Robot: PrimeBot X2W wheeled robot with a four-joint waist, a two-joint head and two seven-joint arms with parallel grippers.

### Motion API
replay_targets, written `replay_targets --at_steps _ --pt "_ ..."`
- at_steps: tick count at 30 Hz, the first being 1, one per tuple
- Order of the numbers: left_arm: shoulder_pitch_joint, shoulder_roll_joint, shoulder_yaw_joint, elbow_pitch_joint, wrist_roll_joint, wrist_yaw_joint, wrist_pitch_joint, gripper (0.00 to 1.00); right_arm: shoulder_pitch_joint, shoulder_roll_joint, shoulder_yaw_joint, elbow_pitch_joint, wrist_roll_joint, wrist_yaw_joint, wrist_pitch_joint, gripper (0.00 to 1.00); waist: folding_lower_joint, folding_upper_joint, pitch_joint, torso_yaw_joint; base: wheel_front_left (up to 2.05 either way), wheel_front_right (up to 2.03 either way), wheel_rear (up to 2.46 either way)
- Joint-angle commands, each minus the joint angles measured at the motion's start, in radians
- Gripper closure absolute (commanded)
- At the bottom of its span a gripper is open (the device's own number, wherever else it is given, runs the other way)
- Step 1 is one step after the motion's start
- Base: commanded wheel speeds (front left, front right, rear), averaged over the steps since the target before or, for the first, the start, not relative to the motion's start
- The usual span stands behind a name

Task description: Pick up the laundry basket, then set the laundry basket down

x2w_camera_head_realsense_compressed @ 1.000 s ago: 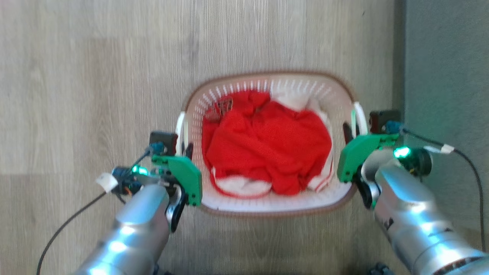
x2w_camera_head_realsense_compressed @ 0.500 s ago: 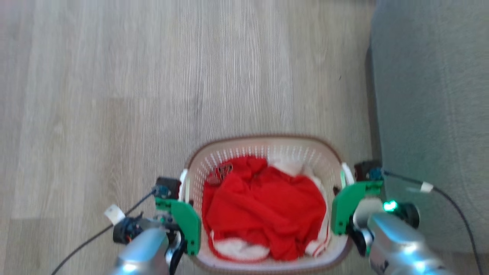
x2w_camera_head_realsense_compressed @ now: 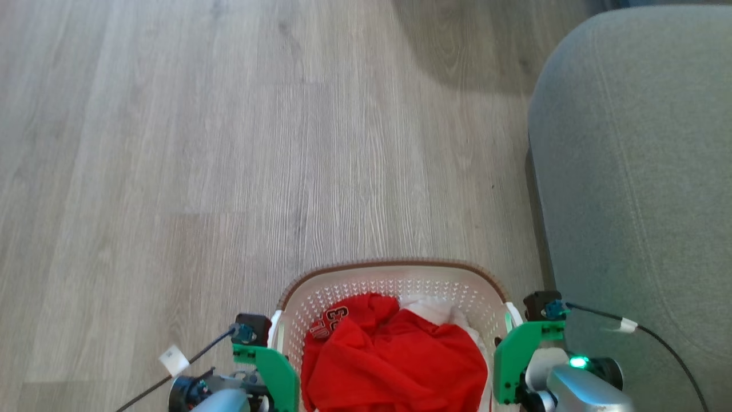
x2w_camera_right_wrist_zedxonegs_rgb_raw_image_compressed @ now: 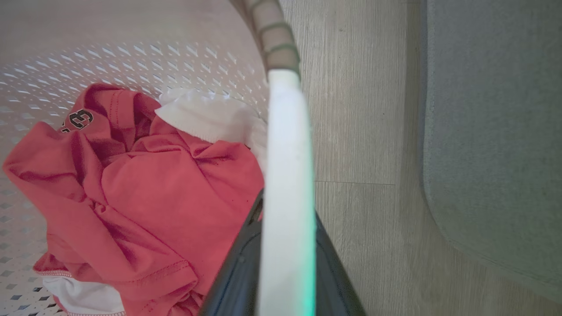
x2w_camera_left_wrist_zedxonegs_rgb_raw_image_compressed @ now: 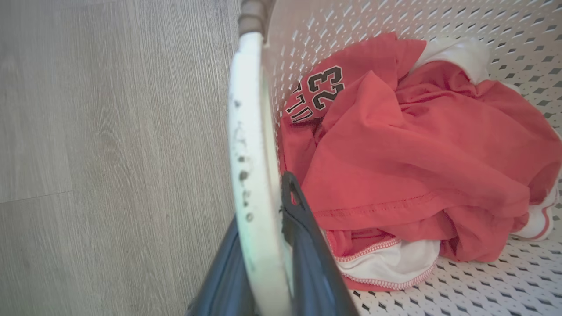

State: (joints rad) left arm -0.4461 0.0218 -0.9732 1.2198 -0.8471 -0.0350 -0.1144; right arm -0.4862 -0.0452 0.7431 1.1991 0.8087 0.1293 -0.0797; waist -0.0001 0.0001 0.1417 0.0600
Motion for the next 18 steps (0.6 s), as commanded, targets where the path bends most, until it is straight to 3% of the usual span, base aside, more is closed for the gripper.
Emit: replay_targets --at_steps 1,18 --pt "-0.015 0.028 0.006 0.0 -0.001 -0.001 -0.008 1.0 0.011 -0.005 0.028 -0.007 0.004 0.001 -0.008 1.0 0.0001 -0.0001 -0.018 0.003 0.0 0.0 0.0" --pt "0.036 0.028 -0.042 0.018 -0.036 -0.005 -0.009 1.0 0.053 -0.005 0.142 -0.002 0.13 0.001 -0.021 1.0 0.0001 -0.0001 -0.106 0.002 0.0 0.0 0.0"
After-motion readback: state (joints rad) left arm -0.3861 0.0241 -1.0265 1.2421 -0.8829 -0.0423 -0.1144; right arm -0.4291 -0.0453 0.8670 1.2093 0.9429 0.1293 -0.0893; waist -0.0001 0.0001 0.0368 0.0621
